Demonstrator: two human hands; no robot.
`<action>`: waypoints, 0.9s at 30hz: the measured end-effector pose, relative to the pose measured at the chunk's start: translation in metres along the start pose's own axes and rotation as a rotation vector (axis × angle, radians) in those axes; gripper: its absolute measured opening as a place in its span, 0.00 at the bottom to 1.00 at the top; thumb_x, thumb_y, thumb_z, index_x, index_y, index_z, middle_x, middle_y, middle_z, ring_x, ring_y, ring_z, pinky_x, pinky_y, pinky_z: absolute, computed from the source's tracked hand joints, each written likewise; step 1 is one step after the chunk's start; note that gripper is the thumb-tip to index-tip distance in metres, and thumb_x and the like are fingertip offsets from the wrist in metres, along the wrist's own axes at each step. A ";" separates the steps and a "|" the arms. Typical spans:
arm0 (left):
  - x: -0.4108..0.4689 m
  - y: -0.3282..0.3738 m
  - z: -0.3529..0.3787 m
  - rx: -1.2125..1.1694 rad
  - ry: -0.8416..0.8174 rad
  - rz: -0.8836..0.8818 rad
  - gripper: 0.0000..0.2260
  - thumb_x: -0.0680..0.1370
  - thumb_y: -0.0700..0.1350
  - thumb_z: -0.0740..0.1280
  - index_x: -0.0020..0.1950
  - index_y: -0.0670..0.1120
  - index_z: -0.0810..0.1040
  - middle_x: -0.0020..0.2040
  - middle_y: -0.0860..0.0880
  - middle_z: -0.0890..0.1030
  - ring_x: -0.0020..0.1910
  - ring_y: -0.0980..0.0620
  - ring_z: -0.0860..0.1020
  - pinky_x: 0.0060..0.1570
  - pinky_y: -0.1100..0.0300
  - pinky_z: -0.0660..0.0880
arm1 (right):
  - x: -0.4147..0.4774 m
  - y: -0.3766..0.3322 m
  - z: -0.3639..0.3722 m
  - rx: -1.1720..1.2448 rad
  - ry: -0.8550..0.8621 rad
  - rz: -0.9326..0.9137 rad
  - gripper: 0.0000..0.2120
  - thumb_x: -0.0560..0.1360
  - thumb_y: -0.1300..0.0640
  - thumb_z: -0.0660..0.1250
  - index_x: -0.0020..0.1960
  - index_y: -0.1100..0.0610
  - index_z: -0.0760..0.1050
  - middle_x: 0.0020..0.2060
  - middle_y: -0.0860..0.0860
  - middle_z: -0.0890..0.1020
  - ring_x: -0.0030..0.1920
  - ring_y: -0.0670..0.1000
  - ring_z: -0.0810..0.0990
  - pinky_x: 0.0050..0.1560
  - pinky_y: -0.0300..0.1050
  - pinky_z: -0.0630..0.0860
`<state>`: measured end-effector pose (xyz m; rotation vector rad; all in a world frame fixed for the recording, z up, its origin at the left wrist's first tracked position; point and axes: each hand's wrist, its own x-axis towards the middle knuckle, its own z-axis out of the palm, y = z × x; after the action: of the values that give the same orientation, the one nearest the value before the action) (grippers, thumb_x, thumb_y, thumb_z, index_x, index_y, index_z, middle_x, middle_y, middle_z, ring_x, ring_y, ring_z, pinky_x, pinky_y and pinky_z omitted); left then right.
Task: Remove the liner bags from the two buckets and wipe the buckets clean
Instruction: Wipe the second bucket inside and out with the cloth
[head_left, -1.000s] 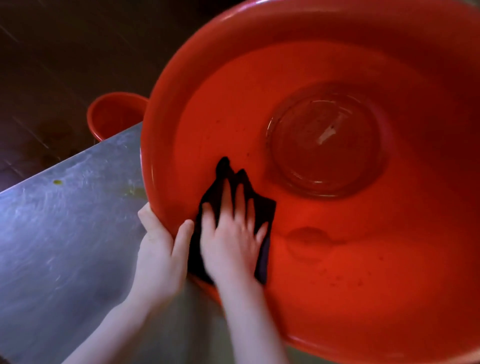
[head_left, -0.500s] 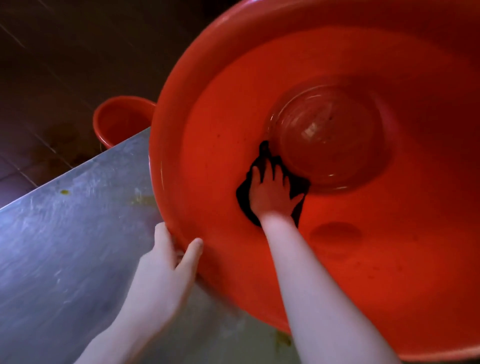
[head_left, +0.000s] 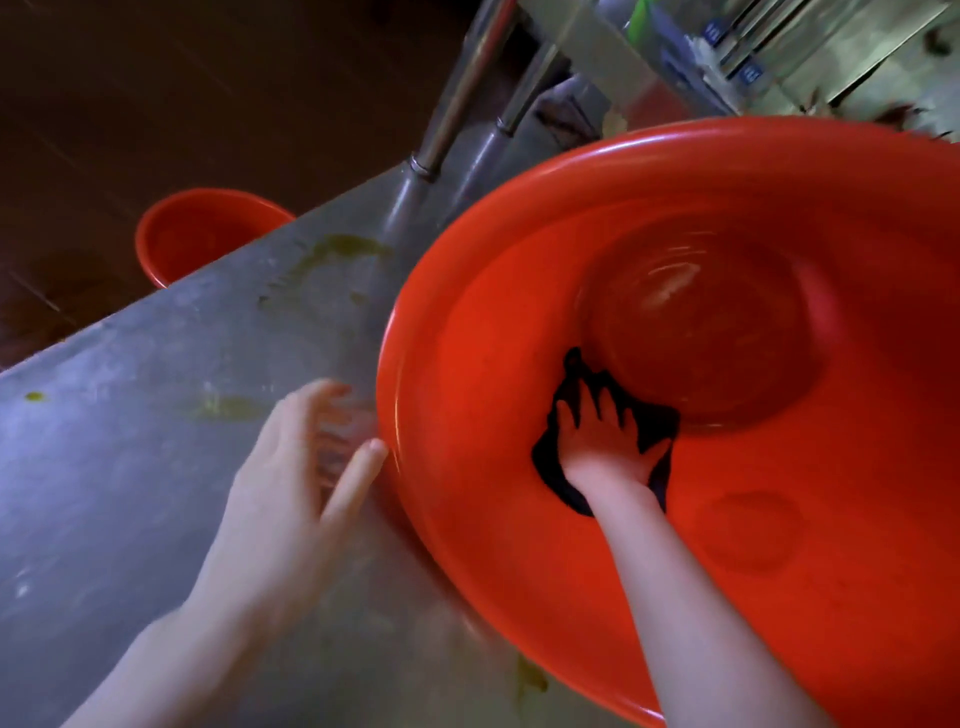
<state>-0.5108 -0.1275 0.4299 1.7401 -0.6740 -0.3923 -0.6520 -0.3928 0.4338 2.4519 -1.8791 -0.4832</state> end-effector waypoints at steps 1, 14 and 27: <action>0.001 0.002 0.003 -0.058 0.032 0.003 0.25 0.74 0.59 0.64 0.69 0.59 0.65 0.54 0.63 0.77 0.49 0.64 0.79 0.46 0.69 0.77 | 0.000 0.001 0.002 0.016 0.009 -0.005 0.26 0.80 0.37 0.44 0.77 0.38 0.45 0.78 0.41 0.47 0.78 0.53 0.47 0.71 0.72 0.40; 0.024 0.020 0.042 0.004 -0.055 0.083 0.42 0.77 0.44 0.67 0.74 0.73 0.42 0.50 0.54 0.80 0.42 0.45 0.83 0.46 0.46 0.79 | 0.015 0.012 0.000 0.034 -0.004 -0.008 0.27 0.80 0.37 0.44 0.78 0.39 0.45 0.79 0.43 0.47 0.78 0.54 0.47 0.70 0.74 0.40; -0.016 -0.005 0.055 -0.081 -0.016 -0.094 0.40 0.78 0.45 0.67 0.70 0.77 0.44 0.43 0.81 0.74 0.41 0.72 0.79 0.42 0.66 0.73 | -0.124 -0.054 0.027 0.253 0.251 -0.375 0.31 0.76 0.32 0.42 0.77 0.38 0.42 0.78 0.41 0.50 0.78 0.49 0.51 0.72 0.65 0.51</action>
<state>-0.5547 -0.1586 0.4084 1.6974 -0.5811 -0.4926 -0.6368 -0.2562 0.4259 2.8776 -1.4687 0.0698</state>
